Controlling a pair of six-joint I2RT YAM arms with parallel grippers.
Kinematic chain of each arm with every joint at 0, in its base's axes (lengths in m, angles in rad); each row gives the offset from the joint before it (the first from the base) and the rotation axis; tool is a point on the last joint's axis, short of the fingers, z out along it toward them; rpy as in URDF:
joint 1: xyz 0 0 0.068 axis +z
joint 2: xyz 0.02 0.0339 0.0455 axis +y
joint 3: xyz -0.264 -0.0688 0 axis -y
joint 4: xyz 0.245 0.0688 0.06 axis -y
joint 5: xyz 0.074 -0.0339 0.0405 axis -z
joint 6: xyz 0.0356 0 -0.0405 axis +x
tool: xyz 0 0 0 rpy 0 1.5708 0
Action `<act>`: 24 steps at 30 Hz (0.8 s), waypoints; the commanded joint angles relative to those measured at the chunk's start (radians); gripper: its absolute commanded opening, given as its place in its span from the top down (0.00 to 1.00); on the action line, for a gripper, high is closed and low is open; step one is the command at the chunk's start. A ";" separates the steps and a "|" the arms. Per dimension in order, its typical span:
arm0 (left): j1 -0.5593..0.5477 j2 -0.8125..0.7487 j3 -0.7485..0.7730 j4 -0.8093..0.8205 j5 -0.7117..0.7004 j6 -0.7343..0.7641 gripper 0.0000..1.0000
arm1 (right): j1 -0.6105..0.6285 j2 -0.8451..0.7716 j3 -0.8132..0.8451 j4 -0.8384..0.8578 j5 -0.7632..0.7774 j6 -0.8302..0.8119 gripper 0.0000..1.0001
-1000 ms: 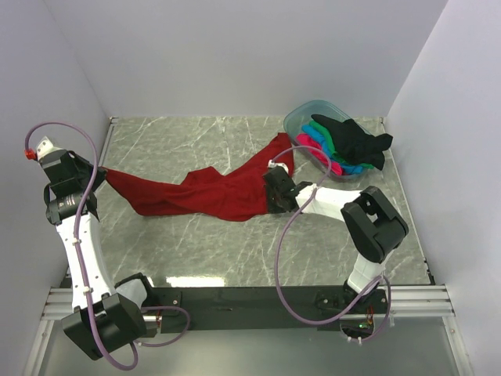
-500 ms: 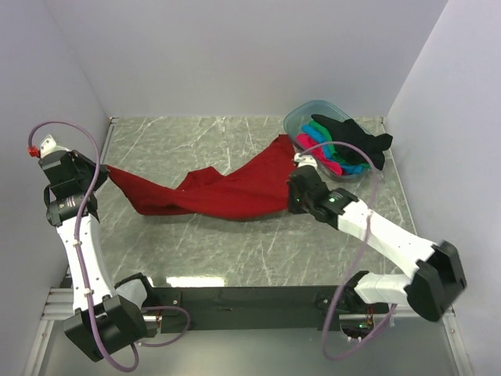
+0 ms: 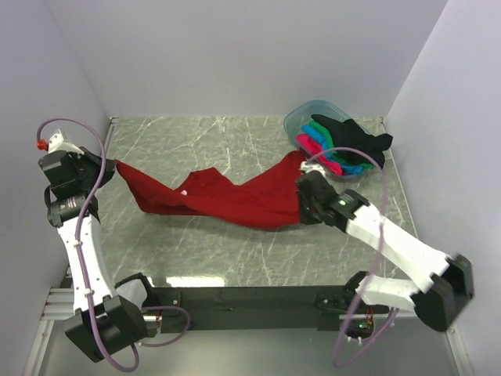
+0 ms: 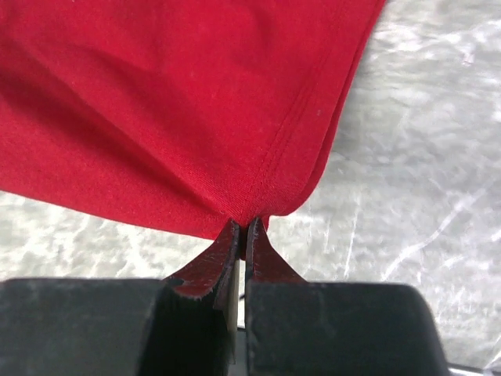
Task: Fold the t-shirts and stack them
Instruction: Grab the side of the crumpled tshirt with both arms
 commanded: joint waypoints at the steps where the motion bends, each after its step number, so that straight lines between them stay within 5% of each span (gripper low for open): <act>1: 0.003 0.025 0.015 0.014 0.022 0.032 0.99 | -0.020 0.151 0.059 0.058 -0.037 -0.064 1.00; 11: 0.003 0.114 0.032 -0.052 -0.076 0.040 0.99 | -0.156 0.682 0.425 0.161 -0.088 -0.170 1.00; 17: 0.005 0.140 0.032 -0.061 -0.087 0.044 0.99 | -0.188 0.895 0.754 0.099 -0.114 -0.161 0.68; 21: 0.003 0.134 0.029 -0.058 -0.093 0.043 0.99 | -0.187 0.817 0.644 0.196 -0.113 -0.141 0.42; 24: 0.003 0.128 0.029 -0.055 -0.094 0.041 0.99 | -0.187 0.704 0.478 0.315 -0.096 -0.131 0.36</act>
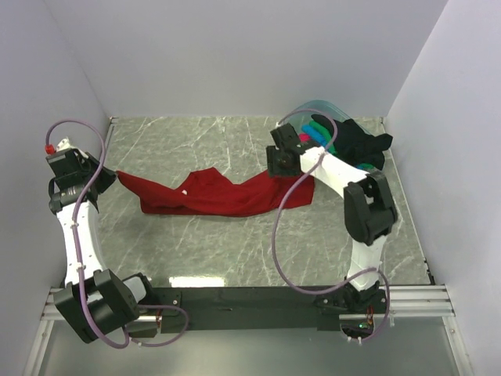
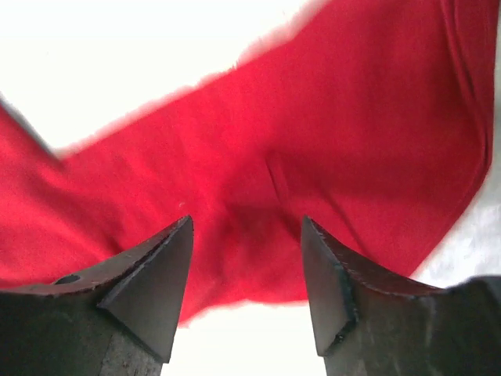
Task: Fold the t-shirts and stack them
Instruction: Grab the side of the crumpled tshirt with both arms
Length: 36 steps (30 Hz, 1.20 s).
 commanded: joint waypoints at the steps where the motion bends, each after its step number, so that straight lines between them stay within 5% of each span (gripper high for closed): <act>1: 0.003 -0.022 0.029 0.020 -0.016 0.017 0.99 | 0.002 -0.143 -0.139 0.111 0.020 0.017 0.35; 12: 0.005 -0.035 0.027 0.020 -0.033 0.017 0.99 | -0.031 -0.186 -0.308 0.187 -0.013 0.046 0.54; 29: 0.003 -0.035 0.029 0.019 -0.045 0.017 0.99 | -0.063 -0.061 -0.288 0.237 -0.108 0.060 0.52; 31: 0.003 -0.033 0.029 0.019 -0.044 0.017 0.99 | -0.063 -0.061 -0.296 0.242 -0.109 0.060 0.57; 36: 0.005 -0.035 0.029 0.019 -0.048 0.018 0.99 | -0.061 -0.090 -0.327 0.254 -0.151 0.060 1.00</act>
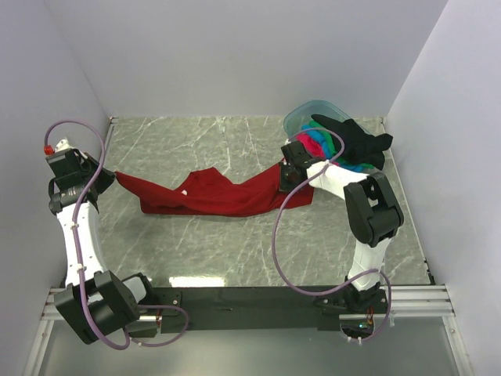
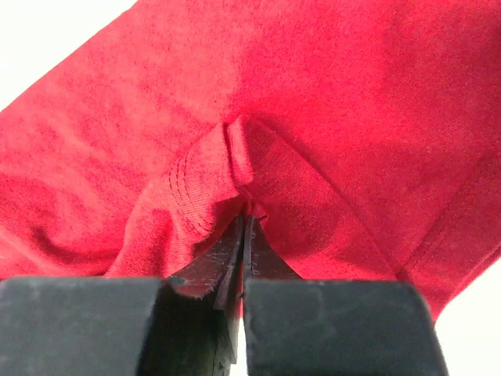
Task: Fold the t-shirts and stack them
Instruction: Grab the side of the crumpled tshirt with both arms
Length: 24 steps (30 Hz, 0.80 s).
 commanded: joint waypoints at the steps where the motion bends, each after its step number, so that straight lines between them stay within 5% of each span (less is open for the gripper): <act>1: 0.005 -0.027 0.029 0.025 -0.015 0.018 0.99 | -0.006 -0.037 -0.018 0.033 -0.028 0.004 1.00; 8: 0.005 -0.034 0.026 0.029 -0.019 0.015 0.99 | -0.007 -0.220 -0.075 0.013 -0.028 -0.007 1.00; 16: 0.003 -0.057 0.029 0.048 0.021 0.012 0.99 | -0.009 -0.687 -0.191 0.008 0.002 -0.044 1.00; 24: -0.077 -0.261 0.026 0.114 -0.002 0.040 1.00 | -0.007 -1.012 -0.133 -0.125 0.070 -0.081 1.00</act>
